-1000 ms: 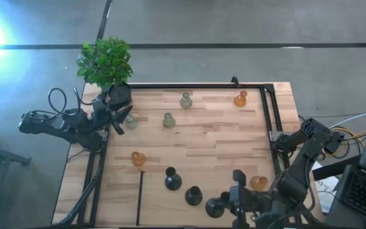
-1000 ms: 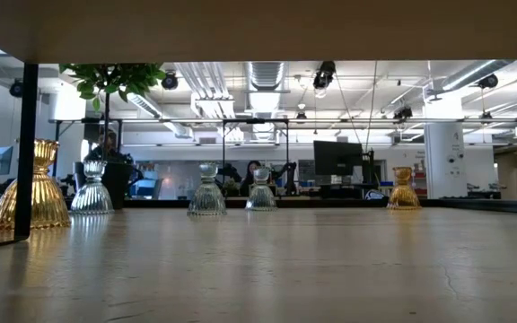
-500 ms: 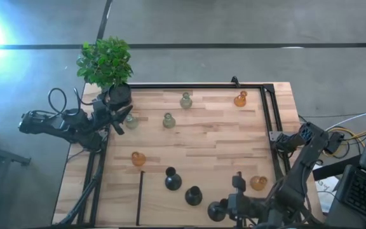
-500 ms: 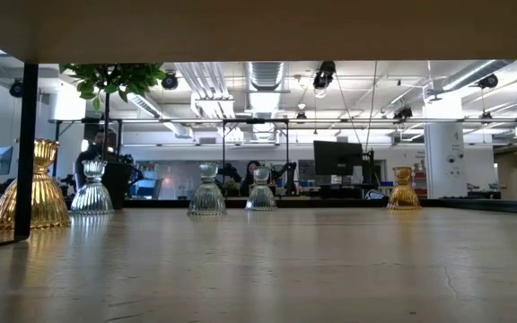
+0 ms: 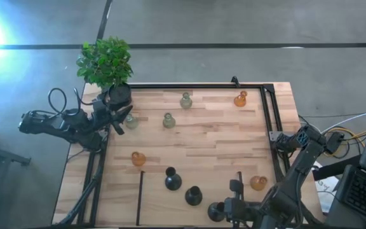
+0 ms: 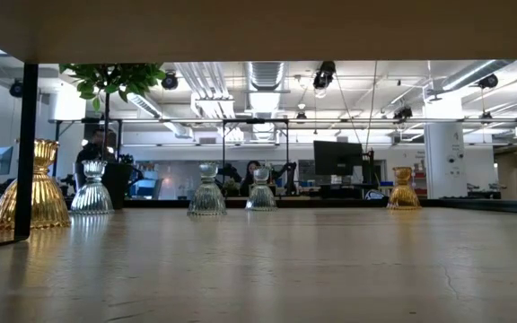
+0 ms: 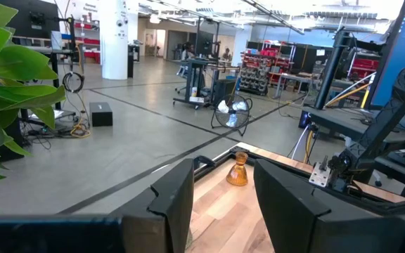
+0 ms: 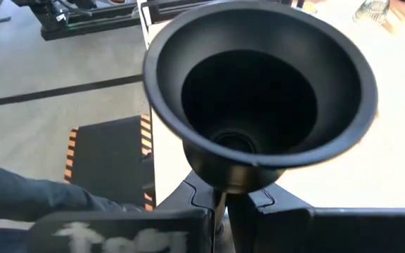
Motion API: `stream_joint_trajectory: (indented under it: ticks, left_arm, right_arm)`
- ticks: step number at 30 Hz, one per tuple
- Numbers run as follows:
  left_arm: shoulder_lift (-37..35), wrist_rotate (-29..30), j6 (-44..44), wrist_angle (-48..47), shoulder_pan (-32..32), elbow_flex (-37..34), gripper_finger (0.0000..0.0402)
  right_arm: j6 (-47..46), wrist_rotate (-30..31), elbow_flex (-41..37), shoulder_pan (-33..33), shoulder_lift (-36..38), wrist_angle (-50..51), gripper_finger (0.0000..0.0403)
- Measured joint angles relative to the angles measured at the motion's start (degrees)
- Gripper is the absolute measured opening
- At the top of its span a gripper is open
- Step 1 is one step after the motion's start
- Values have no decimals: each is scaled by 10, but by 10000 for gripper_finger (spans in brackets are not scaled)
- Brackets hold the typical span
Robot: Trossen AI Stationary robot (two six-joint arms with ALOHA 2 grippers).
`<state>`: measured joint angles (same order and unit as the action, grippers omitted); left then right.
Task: Pick & Place candle stick holders
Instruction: Put the black stick candle holder on the shelf
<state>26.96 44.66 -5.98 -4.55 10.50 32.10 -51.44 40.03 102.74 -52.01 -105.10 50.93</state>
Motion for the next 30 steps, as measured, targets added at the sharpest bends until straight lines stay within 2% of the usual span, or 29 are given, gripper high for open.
stream_joint_trajectory:
  ticks: [30]
  left_arm:
    - [0,0,0,0,0,0,154]
  right_arm:
    - [-11,-13,-26,0,0,-20,8]
